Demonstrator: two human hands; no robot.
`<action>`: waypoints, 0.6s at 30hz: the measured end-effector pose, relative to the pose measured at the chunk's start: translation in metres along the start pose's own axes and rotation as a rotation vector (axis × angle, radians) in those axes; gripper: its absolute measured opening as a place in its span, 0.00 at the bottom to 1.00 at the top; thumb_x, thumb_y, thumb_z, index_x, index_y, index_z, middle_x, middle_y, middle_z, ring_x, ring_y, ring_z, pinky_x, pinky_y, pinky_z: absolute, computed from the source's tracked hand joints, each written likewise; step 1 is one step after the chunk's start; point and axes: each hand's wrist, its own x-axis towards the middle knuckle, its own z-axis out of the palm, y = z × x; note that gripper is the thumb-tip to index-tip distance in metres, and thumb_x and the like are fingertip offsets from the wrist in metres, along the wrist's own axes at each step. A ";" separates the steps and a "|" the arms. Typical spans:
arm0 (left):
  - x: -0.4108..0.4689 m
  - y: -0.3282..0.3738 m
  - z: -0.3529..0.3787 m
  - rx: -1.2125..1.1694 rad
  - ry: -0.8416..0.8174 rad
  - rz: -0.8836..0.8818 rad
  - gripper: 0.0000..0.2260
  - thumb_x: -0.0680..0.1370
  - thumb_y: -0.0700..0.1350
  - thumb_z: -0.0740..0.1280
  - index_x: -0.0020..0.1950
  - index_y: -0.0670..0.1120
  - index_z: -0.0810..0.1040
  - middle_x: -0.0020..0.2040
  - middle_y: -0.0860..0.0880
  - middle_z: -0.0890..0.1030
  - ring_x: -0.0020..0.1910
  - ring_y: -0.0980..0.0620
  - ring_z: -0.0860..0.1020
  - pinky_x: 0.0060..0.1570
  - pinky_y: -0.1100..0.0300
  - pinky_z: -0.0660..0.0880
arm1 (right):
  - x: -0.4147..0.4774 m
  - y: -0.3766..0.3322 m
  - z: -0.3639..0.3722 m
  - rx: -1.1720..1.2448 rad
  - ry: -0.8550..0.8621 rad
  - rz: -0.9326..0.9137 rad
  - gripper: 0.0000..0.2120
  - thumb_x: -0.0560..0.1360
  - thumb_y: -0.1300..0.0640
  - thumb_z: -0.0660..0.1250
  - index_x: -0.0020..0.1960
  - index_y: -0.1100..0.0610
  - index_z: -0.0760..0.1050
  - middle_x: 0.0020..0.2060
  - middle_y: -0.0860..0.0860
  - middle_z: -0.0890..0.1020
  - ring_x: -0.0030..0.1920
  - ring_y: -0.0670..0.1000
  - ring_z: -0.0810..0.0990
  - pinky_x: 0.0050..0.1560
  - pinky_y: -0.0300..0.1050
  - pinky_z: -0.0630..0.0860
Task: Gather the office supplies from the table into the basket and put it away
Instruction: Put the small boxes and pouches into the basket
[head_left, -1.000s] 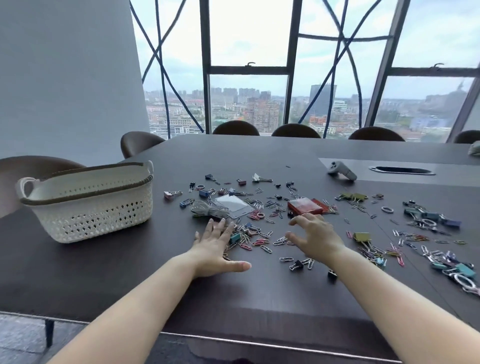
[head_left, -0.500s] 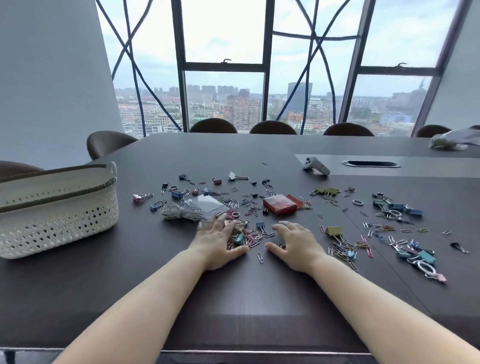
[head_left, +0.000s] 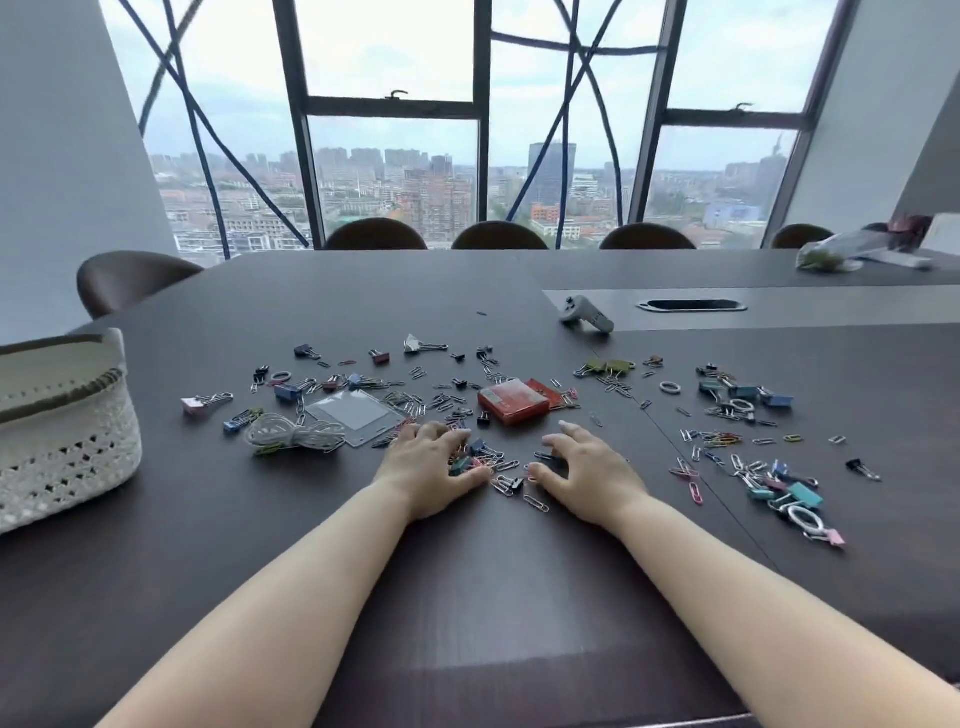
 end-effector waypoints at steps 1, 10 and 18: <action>0.000 -0.001 0.000 -0.021 0.033 0.002 0.27 0.73 0.64 0.59 0.70 0.56 0.65 0.69 0.48 0.67 0.69 0.44 0.61 0.70 0.52 0.58 | 0.003 -0.001 0.000 0.048 0.009 -0.035 0.23 0.76 0.44 0.59 0.69 0.50 0.66 0.74 0.49 0.62 0.72 0.51 0.62 0.69 0.46 0.61; -0.012 -0.004 0.000 -0.079 0.021 0.070 0.32 0.62 0.74 0.55 0.62 0.61 0.69 0.61 0.50 0.69 0.67 0.47 0.62 0.69 0.52 0.60 | -0.014 0.010 -0.022 -0.008 0.094 0.121 0.36 0.70 0.28 0.51 0.71 0.48 0.62 0.72 0.48 0.64 0.72 0.54 0.61 0.70 0.59 0.53; -0.011 0.002 -0.001 -0.031 -0.039 0.088 0.44 0.61 0.76 0.53 0.74 0.58 0.55 0.74 0.52 0.61 0.74 0.50 0.57 0.73 0.56 0.54 | -0.009 -0.002 0.001 -0.103 -0.217 -0.018 0.48 0.63 0.23 0.55 0.74 0.39 0.38 0.77 0.48 0.44 0.76 0.56 0.40 0.73 0.63 0.39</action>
